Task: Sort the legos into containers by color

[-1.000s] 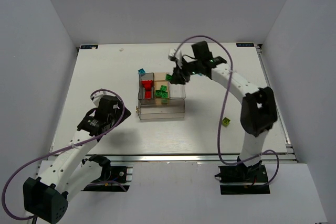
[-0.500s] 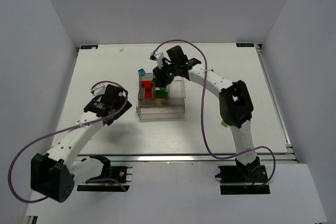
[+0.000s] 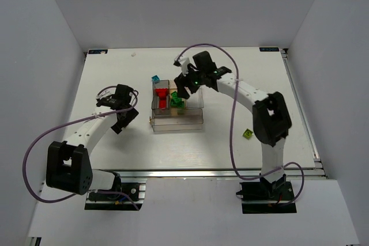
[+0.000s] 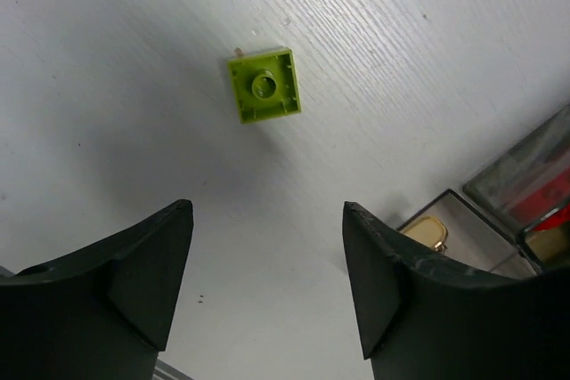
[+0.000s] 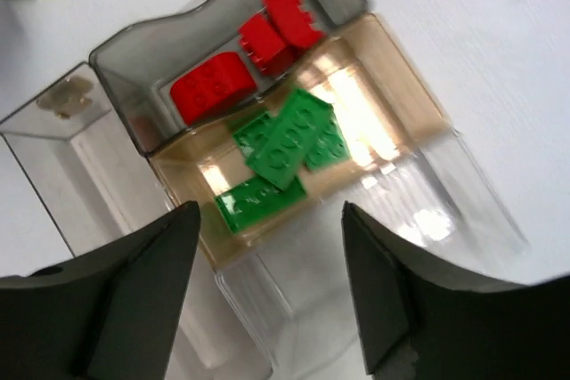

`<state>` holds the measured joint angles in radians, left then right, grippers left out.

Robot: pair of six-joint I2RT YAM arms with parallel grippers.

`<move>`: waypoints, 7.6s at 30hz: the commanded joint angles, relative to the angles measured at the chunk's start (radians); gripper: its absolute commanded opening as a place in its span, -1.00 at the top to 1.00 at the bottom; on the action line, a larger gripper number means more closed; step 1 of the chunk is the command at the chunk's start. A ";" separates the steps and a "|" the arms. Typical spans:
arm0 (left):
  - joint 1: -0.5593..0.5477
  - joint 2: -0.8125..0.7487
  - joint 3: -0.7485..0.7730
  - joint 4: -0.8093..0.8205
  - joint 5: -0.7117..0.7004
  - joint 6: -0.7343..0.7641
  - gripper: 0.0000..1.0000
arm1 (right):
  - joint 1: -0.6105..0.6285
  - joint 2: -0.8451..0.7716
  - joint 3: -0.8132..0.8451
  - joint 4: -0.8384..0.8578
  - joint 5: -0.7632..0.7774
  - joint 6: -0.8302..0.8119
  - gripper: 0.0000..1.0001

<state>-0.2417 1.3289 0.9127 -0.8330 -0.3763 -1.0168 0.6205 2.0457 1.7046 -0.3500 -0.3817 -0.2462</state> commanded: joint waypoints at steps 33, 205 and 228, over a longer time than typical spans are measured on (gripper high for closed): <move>0.122 0.046 0.031 0.529 0.546 0.431 0.73 | -0.499 -0.598 -0.623 0.014 -0.039 0.019 1.00; -0.246 -0.175 0.028 0.212 0.008 0.244 -0.63 | -0.205 0.059 0.181 -0.187 -0.290 -0.015 1.00; 0.038 0.726 0.938 0.002 0.232 0.320 -0.54 | -0.182 0.028 0.191 -0.158 -0.163 -0.018 -0.19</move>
<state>-0.2096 1.9720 1.7290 -0.7269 -0.2379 -0.7235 0.4477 2.1815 1.8881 -0.5636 -0.4965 -0.2687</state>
